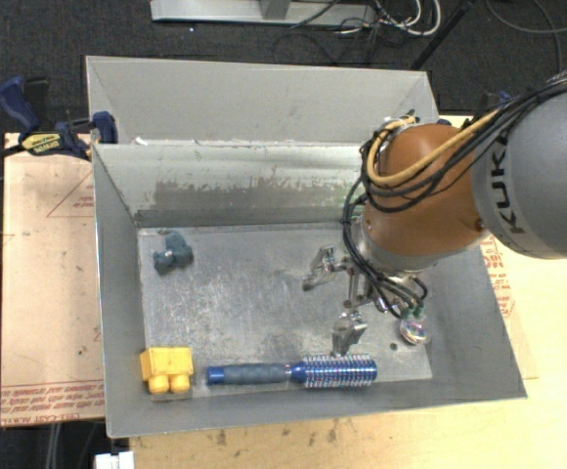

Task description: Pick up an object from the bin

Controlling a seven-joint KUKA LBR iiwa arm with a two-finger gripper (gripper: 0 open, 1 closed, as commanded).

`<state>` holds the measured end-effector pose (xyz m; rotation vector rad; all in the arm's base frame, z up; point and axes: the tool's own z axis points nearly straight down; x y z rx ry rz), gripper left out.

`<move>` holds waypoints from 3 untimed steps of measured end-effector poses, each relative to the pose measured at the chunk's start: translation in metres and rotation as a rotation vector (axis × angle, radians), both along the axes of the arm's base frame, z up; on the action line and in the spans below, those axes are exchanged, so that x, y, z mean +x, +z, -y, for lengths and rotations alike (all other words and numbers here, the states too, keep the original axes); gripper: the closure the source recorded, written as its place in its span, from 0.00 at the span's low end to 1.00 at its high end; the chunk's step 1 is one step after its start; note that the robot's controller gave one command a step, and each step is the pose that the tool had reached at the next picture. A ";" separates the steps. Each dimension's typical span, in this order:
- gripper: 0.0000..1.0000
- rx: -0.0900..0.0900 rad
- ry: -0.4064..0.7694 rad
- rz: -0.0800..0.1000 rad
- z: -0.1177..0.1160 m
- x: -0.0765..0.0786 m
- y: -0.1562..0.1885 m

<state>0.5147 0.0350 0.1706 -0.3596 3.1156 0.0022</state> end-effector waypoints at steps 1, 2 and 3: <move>0.00 -0.001 0.143 0.004 -0.027 -0.019 -0.087; 1.00 0.000 0.143 0.001 -0.027 -0.020 -0.089; 1.00 -0.001 0.148 0.006 -0.030 -0.007 0.064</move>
Offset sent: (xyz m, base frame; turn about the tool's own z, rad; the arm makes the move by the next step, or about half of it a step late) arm -0.0242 0.0298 -0.1006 -0.1482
